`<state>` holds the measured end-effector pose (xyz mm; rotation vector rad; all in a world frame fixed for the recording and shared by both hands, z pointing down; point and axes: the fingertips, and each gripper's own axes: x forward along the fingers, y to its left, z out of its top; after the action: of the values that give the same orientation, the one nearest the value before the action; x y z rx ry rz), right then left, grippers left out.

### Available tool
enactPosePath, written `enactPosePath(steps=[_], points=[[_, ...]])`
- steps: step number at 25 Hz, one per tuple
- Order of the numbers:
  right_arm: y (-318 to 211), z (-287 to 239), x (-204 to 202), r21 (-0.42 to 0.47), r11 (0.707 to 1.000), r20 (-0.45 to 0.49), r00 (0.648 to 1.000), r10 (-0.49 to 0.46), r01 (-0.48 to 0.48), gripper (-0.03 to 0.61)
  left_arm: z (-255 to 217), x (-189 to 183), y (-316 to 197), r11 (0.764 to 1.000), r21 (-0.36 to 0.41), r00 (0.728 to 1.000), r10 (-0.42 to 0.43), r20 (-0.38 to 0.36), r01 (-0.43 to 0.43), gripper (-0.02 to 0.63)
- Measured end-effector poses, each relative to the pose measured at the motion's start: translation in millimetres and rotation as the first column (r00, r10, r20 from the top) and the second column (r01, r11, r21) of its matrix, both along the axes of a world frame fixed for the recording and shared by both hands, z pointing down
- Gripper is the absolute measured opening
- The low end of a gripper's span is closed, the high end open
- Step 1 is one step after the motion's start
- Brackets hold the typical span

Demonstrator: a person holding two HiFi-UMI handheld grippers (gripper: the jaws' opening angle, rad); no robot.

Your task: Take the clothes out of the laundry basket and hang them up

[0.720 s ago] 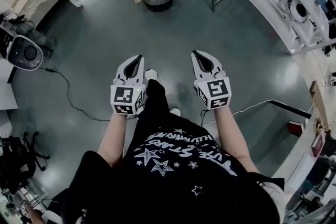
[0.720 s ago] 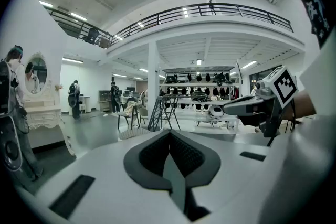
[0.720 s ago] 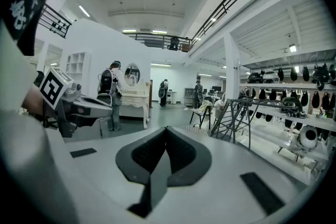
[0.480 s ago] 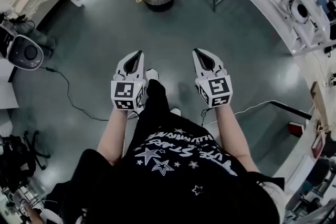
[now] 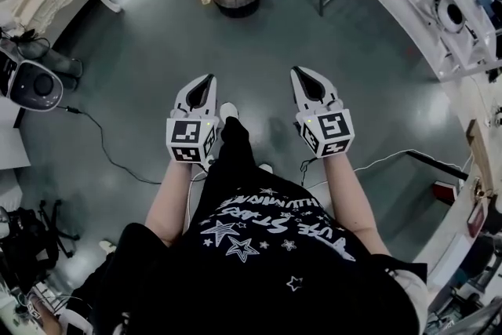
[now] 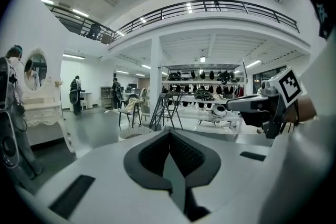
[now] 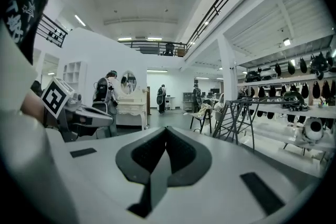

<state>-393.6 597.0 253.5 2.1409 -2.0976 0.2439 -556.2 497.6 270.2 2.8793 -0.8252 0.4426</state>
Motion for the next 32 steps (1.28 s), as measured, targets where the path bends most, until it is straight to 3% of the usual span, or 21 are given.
enactPosePath(steps=[5,6,8,13,24,32], points=[[-48.2,4.2,23.8,-0.002,1.0,0.027,0.999,0.024,-0.024,0.009,0.9,23.6,-52.7,1.0,-0.005,0.999,0.004,-0.037,-0.004,0.029],[-63.0,6.8,31.9,-0.014,1.0,0.029,0.999,0.026,-0.026,0.031,3.2,32.4,-66.1,1.0,-0.017,0.999,0.014,-0.033,-0.014,0.063],[-95.0,13.0,45.9,-0.044,0.999,0.046,0.999,0.022,-0.02,0.144,9.5,50.2,-93.0,0.998,-0.053,0.999,0.04,-0.016,-0.041,0.197],[-184.3,22.9,67.1,-0.094,0.996,0.059,0.998,0.006,0.0,0.193,17.6,74.8,-173.0,0.994,-0.084,0.998,0.069,0.008,-0.068,0.282],[-363.4,55.4,57.5,-0.161,0.985,0.055,0.997,-0.048,0.057,0.216,33.5,46.1,-346.9,0.993,-0.111,0.999,-0.037,-0.002,0.036,0.298],[-429.3,88.8,51.2,-0.26,0.956,0.042,0.99,-0.133,0.14,0.216,46.0,32.9,-400.1,0.987,-0.126,0.995,-0.093,0.028,0.095,0.298]])
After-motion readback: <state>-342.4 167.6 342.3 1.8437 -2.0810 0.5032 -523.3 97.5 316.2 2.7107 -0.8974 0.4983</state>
